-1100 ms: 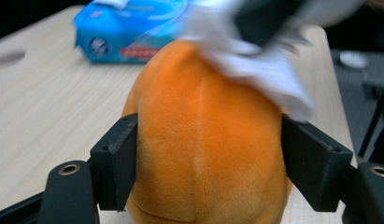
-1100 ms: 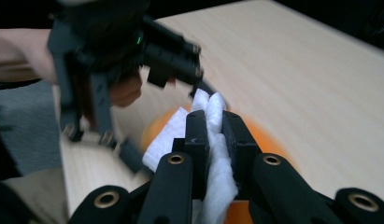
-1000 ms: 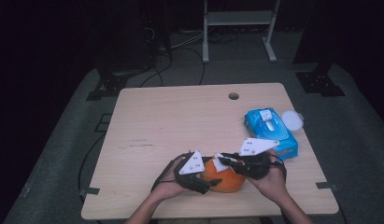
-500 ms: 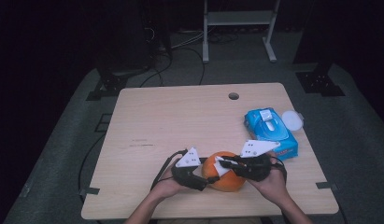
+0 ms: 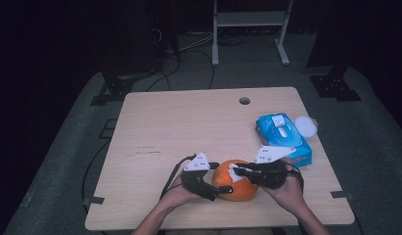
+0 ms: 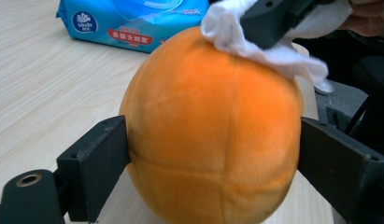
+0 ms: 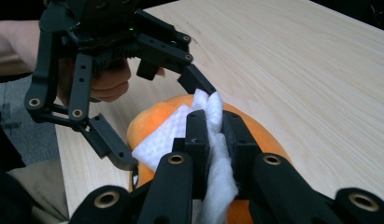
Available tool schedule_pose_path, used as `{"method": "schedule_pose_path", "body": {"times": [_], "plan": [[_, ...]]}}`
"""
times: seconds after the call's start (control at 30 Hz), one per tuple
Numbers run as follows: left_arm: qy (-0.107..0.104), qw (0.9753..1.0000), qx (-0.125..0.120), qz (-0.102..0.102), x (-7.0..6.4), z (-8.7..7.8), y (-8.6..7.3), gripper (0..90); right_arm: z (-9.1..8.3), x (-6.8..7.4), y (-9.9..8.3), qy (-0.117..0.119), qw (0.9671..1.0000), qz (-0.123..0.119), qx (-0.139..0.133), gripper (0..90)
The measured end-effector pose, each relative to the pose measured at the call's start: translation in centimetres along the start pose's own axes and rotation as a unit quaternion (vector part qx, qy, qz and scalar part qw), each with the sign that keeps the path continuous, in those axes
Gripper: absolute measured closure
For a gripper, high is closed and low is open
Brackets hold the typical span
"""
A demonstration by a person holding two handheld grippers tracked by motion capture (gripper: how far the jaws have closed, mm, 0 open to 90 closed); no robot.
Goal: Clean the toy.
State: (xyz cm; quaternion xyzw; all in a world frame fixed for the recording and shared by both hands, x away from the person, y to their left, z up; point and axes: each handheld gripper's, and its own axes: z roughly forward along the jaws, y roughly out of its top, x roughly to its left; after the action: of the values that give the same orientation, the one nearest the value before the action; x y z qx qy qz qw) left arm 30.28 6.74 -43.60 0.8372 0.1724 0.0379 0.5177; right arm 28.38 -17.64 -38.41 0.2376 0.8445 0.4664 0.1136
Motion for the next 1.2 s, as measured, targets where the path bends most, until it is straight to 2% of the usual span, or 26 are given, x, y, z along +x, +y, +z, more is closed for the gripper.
{"method": "schedule_pose_path", "body": {"times": [0.1,0.2,0.27,0.33,0.43,0.5,0.6,0.63,0.67,0.73,0.77,0.83,0.87,0.93,1.03,1.2], "plan": [[0.014,0.9990,0.003,0.043,-0.8,-0.1,0.3,26.1,0.2,0.7,0.5,0.009,0.9999,-0.007,-0.003,81.1],[0.017,0.9967,0.012,0.078,-1.5,0.0,0.4,28.2,0.7,1.9,1.1,0.017,0.9995,-0.026,-0.006,81.1],[0.020,0.9959,0.014,0.087,-1.5,0.0,0.3,28.6,0.8,2.3,1.4,0.009,0.9993,-0.037,-0.005,81.2],[0.018,0.9963,0.011,0.083,-1.4,0.0,0.2,28.8,0.6,1.8,1.4,-0.001,0.9993,-0.036,-0.010,81.2],[0.016,0.9965,0.011,0.081,-1.2,-0.1,0.0,28.8,-0.3,0.2,0.9,-0.025,0.9995,-0.017,-0.011,81.2],[0.014,0.9967,0.010,0.080,-1.0,-0.1,-0.1,28.7,-0.9,-1.2,0.0,-0.025,0.9996,0.011,-0.009,81.1],[0.004,0.9975,0.014,0.070,-0.8,-0.1,-0.2,26.5,-1.1,-1.9,-0.8,-0.006,0.9991,0.040,-0.012,81.1],[-0.002,0.9982,0.014,0.058,-0.7,-0.1,0.0,22.5,-0.9,-1.7,-0.9,-0.004,0.9992,0.039,-0.011,81.1],[-0.009,0.9988,0.013,0.045,-0.6,-0.2,0.1,14.9,-0.6,-1.0,-0.6,-0.004,0.9996,0.027,-0.008,81.1],[-0.017,0.9996,-0.001,0.021,-0.5,-0.2,0.2,11.3,-0.4,-0.6,-0.4,0.003,0.9996,0.024,-0.010,81.1],[-0.016,0.9997,0.000,0.019,-0.6,-0.2,0.3,9.6,-0.1,0.0,-0.2,0.014,0.9997,0.018,-0.011,81.0],[-0.007,0.9994,0.014,0.032,-1.0,0.1,0.3,9.4,0.5,0.9,0.2,0.017,0.9998,0.001,-0.007,80.8],[-0.001,0.9989,0.021,0.041,-1.0,0.1,0.2,16.2,0.8,1.5,0.4,0.012,0.9998,-0.017,0.001,80.8],[0.000,0.9987,0.022,0.046,-0.8,-0.1,0.0,19.7,0.8,1.4,0.4,0.010,0.9998,-0.020,0.003,80.9],[-0.002,0.9986,0.026,0.046,-0.5,-0.4,-0.1,24.9,0.2,0.5,0.1,0.012,0.9999,-0.001,-0.005,80.9],[-0.010,0.9990,0.029,0.032,0.5,-0.9,-0.8,25.7,-0.7,-1.1,-1.0,0.003,0.9996,0.028,-0.004,80.9]]}}
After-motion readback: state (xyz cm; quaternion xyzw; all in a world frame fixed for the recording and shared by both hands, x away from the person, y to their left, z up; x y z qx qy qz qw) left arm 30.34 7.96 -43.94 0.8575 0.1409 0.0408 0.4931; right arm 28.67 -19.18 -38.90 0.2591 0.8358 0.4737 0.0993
